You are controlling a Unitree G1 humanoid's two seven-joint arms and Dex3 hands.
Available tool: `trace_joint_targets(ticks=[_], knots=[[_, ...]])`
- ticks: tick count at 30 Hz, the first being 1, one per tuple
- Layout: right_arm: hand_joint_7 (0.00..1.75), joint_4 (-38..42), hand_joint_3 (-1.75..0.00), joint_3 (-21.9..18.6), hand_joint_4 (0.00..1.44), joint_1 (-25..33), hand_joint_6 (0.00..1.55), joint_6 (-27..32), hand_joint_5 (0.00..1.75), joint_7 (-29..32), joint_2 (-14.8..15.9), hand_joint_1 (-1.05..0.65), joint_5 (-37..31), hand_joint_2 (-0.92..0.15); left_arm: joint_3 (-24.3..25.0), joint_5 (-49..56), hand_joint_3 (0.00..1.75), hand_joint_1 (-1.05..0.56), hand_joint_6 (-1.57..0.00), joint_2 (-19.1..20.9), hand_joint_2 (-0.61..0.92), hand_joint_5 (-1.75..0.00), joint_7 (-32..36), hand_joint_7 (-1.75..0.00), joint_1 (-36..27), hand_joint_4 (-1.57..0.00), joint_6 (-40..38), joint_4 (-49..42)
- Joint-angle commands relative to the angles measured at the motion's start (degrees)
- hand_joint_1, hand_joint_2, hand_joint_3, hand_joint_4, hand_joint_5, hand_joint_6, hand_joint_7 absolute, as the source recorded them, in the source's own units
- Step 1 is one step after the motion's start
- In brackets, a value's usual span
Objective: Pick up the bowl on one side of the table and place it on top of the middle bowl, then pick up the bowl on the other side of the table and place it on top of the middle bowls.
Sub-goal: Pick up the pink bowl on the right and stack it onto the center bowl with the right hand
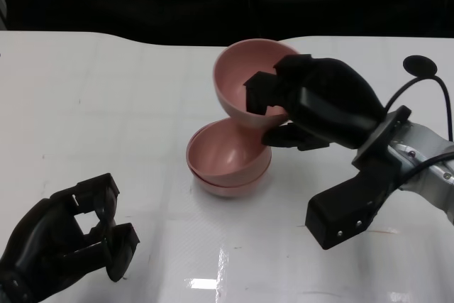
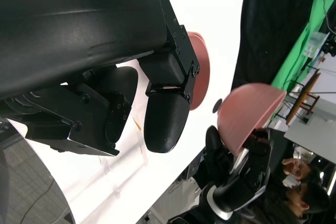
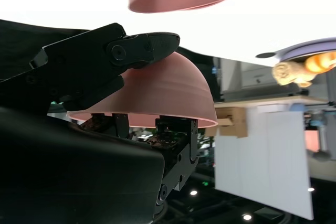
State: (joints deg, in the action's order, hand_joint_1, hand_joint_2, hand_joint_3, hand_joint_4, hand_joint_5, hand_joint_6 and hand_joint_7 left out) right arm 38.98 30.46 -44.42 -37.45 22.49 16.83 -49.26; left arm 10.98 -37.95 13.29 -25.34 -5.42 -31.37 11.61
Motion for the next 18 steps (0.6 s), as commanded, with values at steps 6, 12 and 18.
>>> trace_joint_targets(ticks=[6,12,18], knots=[[1.75,-0.94,-0.28,1.78,0.87,-0.95,0.62,0.90,1.75,-1.85,-3.21,-0.24,-0.71,-0.85,-0.38,1.89,1.47,0.24,-0.94,0.72,0.92,-1.75,-0.84,-1.75,-0.57,-1.10,1.90,0.47],[1.75,1.04,-0.32,3.26,0.89,-1.15,0.61,1.65,1.75,-0.57,-5.04,-0.23,-2.41,-0.87,-0.15,1.76,1.46,0.23,-0.96,0.47,0.92,-1.75,-0.62,-1.75,-0.65,-1.11,1.43,0.56],[1.75,3.15,-0.32,4.05,0.88,-1.58,0.61,1.73,1.75,-1.04,-6.34,-0.24,-2.32,-0.86,-0.41,2.40,1.47,0.23,-0.96,0.56,0.92,-1.75,-0.39,-1.75,-1.03,-1.11,1.76,1.20]])
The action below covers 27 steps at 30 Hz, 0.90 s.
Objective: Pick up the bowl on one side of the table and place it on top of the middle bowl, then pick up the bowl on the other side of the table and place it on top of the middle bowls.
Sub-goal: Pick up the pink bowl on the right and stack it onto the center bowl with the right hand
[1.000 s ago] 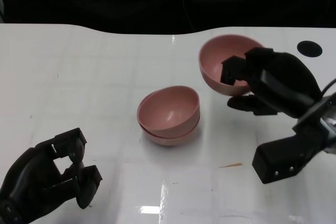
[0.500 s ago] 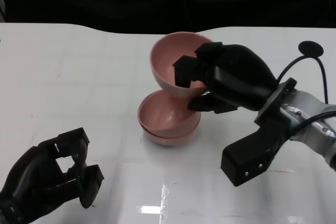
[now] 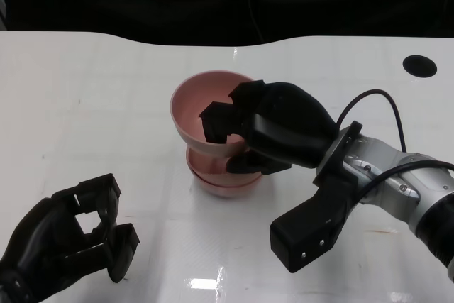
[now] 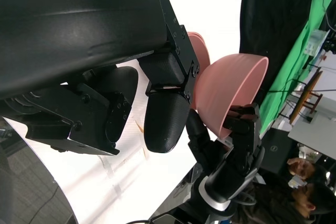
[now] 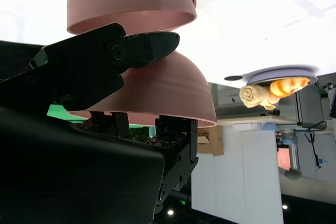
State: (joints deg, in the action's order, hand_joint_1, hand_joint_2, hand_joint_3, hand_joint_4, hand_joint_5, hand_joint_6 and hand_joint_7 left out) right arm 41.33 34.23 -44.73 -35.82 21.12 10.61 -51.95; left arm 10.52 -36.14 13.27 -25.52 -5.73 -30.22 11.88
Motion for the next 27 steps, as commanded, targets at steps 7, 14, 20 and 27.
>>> trace_joint_targets(ticks=[7,14,20,27], knots=[[1.75,3.89,-0.33,1.06,0.89,-2.00,0.60,0.31,1.75,0.45,-1.23,-0.25,0.26,-0.87,0.44,-0.28,1.47,0.23,-0.95,0.40,0.92,-1.75,-0.61,-1.75,-0.87,-1.09,0.12,0.87],[1.75,8.32,-0.32,1.71,0.87,-3.33,0.59,-0.35,1.75,2.17,-1.74,-0.23,0.37,-0.86,1.02,-1.20,1.45,0.22,-0.93,0.46,0.92,-1.75,-0.21,-1.75,-0.76,-1.06,-1.30,0.79],[1.75,11.38,-0.34,2.38,0.87,-4.05,0.59,-0.22,1.75,4.50,-2.04,-0.22,-0.16,-0.87,1.27,-1.69,1.45,0.23,-0.92,0.42,0.92,-1.75,-0.18,-1.75,-0.62,-1.06,-1.69,0.68],[1.75,13.96,-0.34,2.80,0.85,-4.83,0.57,-0.82,1.75,5.26,-2.16,-0.22,0.20,-0.88,1.08,-1.37,1.48,0.24,-0.95,0.20,0.92,-1.75,-0.67,-1.75,-0.67,-1.11,-0.66,0.31]])
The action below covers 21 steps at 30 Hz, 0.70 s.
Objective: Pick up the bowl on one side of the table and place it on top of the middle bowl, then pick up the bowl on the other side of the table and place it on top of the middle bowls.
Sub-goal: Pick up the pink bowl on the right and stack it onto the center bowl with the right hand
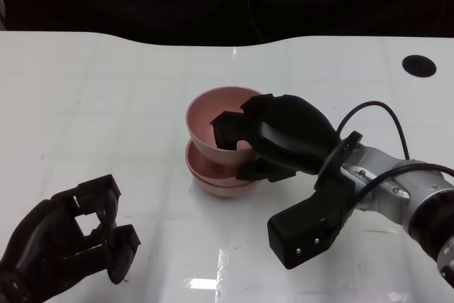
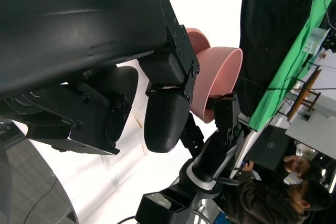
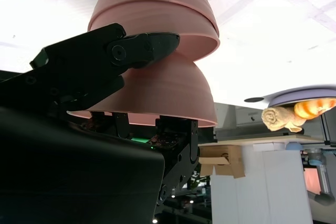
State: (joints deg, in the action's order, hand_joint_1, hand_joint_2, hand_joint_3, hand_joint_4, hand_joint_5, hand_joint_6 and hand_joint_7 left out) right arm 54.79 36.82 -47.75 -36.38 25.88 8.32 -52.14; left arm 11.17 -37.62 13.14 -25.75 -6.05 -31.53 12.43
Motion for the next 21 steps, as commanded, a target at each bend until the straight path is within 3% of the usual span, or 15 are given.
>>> trace_joint_targets(ticks=[1,10,18,19,21], knots=[[1.75,0.63,-0.34,0.24,0.84,-1.87,0.57,-0.24,1.75,0.47,0.15,-0.22,0.40,-0.88,0.40,0.15,1.48,0.24,-0.95,0.30,0.92,-1.75,-0.44,-1.75,-0.34,-1.13,0.70,-0.27],[1.67,0.90,-0.31,0.85,0.85,-1.92,0.60,0.12,1.75,0.37,0.16,-0.23,0.12,-0.87,0.18,0.43,1.50,0.24,-1.00,0.53,0.92,-1.75,-2.28,-1.75,-0.12,-1.20,2.10,-1.68],[1.69,1.34,-0.32,1.82,0.85,-1.92,0.60,-0.09,1.75,0.79,-0.26,-0.23,0.13,-0.86,0.11,0.83,1.43,0.23,-0.96,0.49,0.92,-1.75,-0.51,-1.75,-0.31,-1.14,1.04,-0.42],[1.55,1.22,-0.31,1.92,0.84,-1.92,0.65,-0.01,1.75,0.32,-0.27,-0.24,0.15,-0.87,0.09,0.66,1.44,0.24,-0.96,0.53,0.92,-1.75,-0.77,-1.75,-0.32,-1.13,1.06,-0.40],[1.48,0.99,-0.29,2.16,0.84,-1.91,0.68,0.24,1.75,-0.20,-0.27,-0.25,0.01,-0.88,-0.10,0.93,1.45,0.25,-0.95,0.65,0.92,-1.75,-1.34,-1.75,-0.40,-1.12,1.72,-0.51]])
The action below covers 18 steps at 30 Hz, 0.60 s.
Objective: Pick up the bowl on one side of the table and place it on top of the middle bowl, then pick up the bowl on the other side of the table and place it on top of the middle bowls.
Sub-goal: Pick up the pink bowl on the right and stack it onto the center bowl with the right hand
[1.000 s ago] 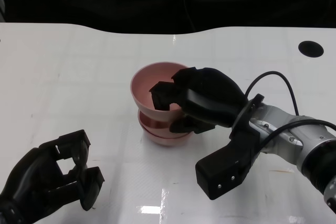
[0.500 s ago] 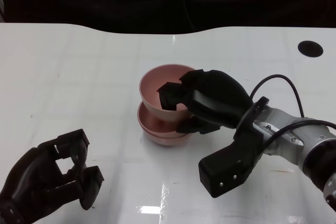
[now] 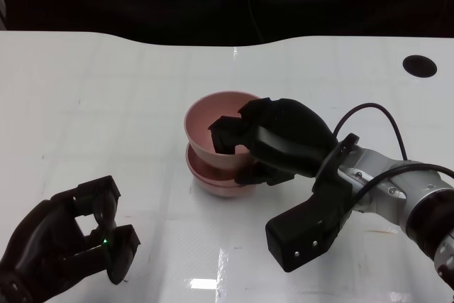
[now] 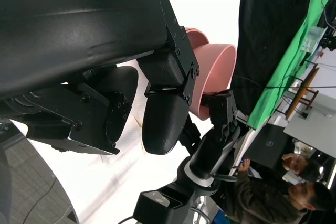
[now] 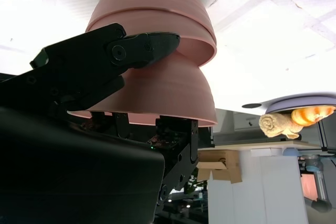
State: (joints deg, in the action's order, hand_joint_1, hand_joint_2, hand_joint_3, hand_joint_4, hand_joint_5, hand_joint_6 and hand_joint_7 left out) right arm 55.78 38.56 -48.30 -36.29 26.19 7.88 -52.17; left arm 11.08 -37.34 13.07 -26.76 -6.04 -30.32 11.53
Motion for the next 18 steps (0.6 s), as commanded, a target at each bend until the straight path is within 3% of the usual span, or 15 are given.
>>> trace_joint_targets(ticks=[1,6,8,16,18], knots=[[1.47,-0.06,-0.28,0.48,0.83,-1.33,0.69,0.22,1.75,-0.63,0.15,-0.26,0.02,-0.88,0.00,0.57,1.46,0.25,-0.94,0.68,0.92,-1.75,-0.43,-1.75,-0.44,-1.12,0.58,0.36],[1.49,0.21,-0.22,0.99,0.83,-1.17,0.68,0.49,1.75,-0.32,-0.10,-0.26,-0.21,-0.89,-0.19,0.78,1.49,0.26,-0.93,0.77,0.92,-1.75,-0.77,-1.75,-0.51,-1.11,0.98,0.47],[1.38,0.34,-0.17,1.12,0.83,-1.14,0.71,0.64,1.75,-0.28,-0.22,-0.26,-0.28,-0.90,-0.23,0.97,1.50,0.26,-0.93,0.72,0.92,-1.75,-0.74,-1.75,-0.53,-1.11,1.20,0.51],[1.24,2.12,-0.14,0.94,0.83,-1.58,0.75,0.76,1.75,-1.23,-1.07,-0.27,0.24,-0.92,0.22,-0.05,1.54,0.26,-0.98,0.67,0.91,-1.75,-1.70,-1.75,-0.02,-1.16,0.75,-0.40],[1.36,2.58,-0.14,0.98,0.83,-1.67,0.73,0.63,1.75,-0.70,-1.18,-0.26,0.12,-0.92,0.20,0.11,1.54,0.26,-0.98,0.60,0.92,-1.75,-1.40,-1.75,-0.10,-1.16,0.79,-0.24]])
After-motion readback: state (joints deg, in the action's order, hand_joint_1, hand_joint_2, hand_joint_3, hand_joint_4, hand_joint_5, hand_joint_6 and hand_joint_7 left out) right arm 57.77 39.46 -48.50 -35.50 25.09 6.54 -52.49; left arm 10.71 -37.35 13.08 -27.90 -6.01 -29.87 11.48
